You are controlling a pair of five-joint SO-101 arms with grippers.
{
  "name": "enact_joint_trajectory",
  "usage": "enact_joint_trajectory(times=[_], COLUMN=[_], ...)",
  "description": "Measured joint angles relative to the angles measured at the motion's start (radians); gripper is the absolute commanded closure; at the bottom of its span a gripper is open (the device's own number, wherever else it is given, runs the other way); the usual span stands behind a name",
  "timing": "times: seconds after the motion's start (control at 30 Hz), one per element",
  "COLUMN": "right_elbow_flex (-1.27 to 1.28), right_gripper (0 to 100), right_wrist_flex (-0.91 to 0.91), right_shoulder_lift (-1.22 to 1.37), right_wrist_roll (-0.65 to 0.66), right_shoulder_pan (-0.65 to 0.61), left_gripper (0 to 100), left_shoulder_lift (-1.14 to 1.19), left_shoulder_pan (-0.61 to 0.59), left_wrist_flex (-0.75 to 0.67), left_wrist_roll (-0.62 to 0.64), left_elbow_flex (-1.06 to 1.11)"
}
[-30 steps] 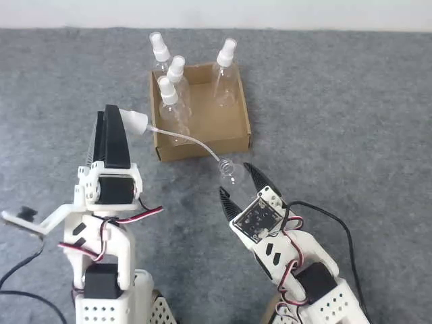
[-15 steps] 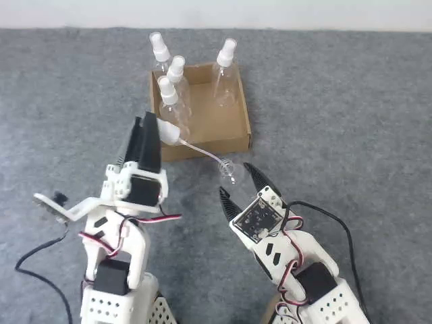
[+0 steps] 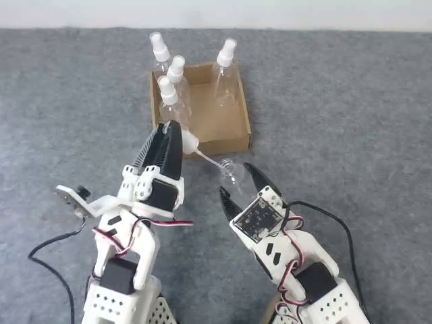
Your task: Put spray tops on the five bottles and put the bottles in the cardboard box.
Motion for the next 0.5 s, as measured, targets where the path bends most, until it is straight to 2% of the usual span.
enact_joint_trajectory(times=[0.23,0.43,0.5], right_elbow_flex=[0.0,0.0,0.0], right_gripper=[88.7,88.7,88.7], right_wrist_flex=[-0.003,-0.083,-0.107], right_shoulder_lift=[0.0,0.002,0.002], right_wrist_roll=[0.0,0.003,0.003], right_shoulder_pan=[0.002,-0.002,-0.041], left_gripper=[99,99,99], left_shoulder_lift=[0.0,0.0,0.0], left_shoulder_pan=[0.005,-0.008,-0.009], left_wrist_flex=[0.0,0.046,0.071], left_wrist_roll=[-0.006,-0.006,-0.006], left_elbow_flex=[0.0,-0.003,-0.011])
